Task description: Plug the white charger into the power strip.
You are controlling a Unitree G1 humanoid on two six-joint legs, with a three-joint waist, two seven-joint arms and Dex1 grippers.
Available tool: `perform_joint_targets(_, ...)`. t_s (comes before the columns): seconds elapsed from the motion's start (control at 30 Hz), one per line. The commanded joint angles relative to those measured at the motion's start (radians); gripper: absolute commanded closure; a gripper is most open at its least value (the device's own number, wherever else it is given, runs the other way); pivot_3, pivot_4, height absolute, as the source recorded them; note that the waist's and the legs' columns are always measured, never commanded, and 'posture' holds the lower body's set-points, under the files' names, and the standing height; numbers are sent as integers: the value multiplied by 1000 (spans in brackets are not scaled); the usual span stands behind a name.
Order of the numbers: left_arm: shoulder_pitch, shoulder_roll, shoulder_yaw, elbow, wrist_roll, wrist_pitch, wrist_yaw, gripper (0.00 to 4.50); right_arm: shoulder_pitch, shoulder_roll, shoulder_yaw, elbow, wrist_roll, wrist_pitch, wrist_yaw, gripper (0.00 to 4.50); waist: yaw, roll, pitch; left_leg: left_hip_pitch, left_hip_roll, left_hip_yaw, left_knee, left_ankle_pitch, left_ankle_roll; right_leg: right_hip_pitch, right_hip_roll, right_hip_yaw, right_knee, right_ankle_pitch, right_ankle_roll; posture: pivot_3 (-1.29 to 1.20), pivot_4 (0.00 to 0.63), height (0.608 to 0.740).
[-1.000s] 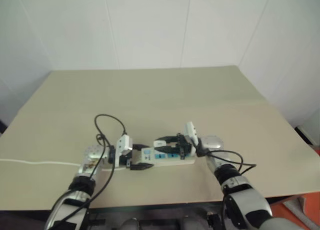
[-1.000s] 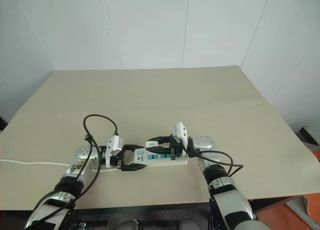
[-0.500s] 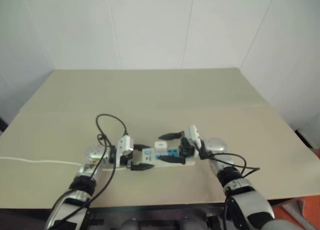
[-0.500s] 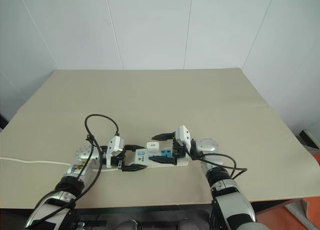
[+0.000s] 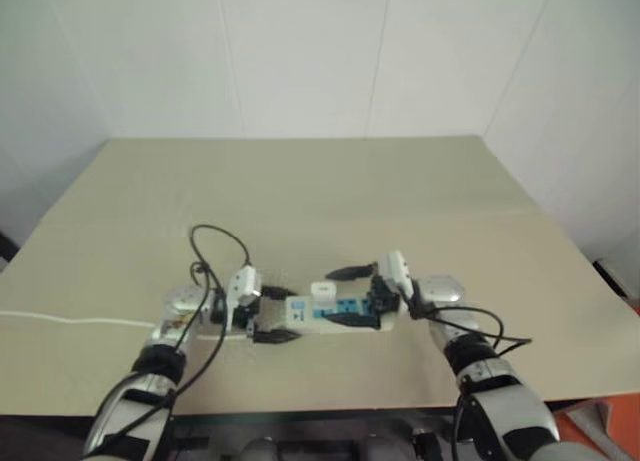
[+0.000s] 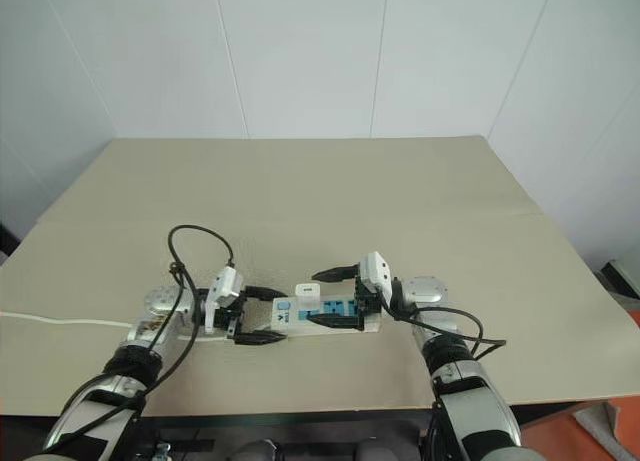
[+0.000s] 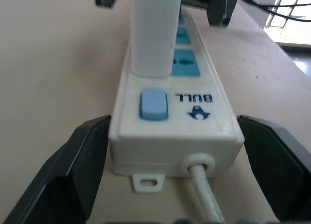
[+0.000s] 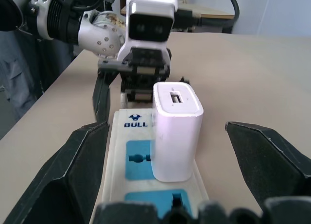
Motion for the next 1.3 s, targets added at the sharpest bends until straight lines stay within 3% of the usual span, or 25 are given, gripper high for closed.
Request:
perform_joint_targets(0.03, 7, 50, 82, -124, -114, 96, -37, 28, 74, -51, -15, -97, 21, 50, 26, 0, 1, 0, 1, -1, 0, 0, 0, 0, 0, -1, 0, 0, 0, 0, 0, 0, 150, 740)
perform_joint_targets(0.2, -4, 151, 159, -182, -175, 172, -73, 28, 122, -200, -112, -372, 152, 175, 38, 0, 3, 4, 12, -8, -3, 1, 0, 0, 0, -7, -4, 0, 0, 1, -2, 0, 150, 740)
perform_joint_targets(0.27, -6, 215, 170, -170, -152, 151, -94, 28, 146, -312, -164, -448, 175, 190, 61, 0, 3, 6, 13, -18, -4, 1, 1, 0, 0, -18, -4, 0, 1, 3, -4, 0, 150, 740)
perform_joint_targets(0.4, 18, 363, 121, -95, 10, -15, -107, 28, 201, -552, -235, -511, 153, 189, 115, 0, 6, 7, 21, -20, -4, 1, -3, 0, 0, -19, -4, -1, -2, 3, -4, 0, 150, 740)
perform_joint_targets(0.57, 55, 391, 165, -117, -29, -3, -87, 28, 291, -756, -277, -515, 176, 163, 126, 0, 6, 8, 24, -20, -3, 4, -5, 0, 0, -19, -5, -1, -5, 2, -4, 0, 150, 740)
perform_joint_targets(0.9, 129, 386, 166, -221, -57, 46, -57, 28, 366, -776, -306, -524, 139, 115, 80, 0, 4, 7, 25, -18, -2, 4, -1, 0, 0, -18, -4, 0, -1, -1, 2, 0, 150, 740)
perform_joint_targets(1.3, 128, 348, 159, -225, -53, 45, -24, 28, 400, -795, -331, -525, 152, 111, 79, 0, 8, 7, 25, -18, -2, 4, -1, 0, 0, -18, -5, 0, -1, 1, -2, 0, 150, 740)
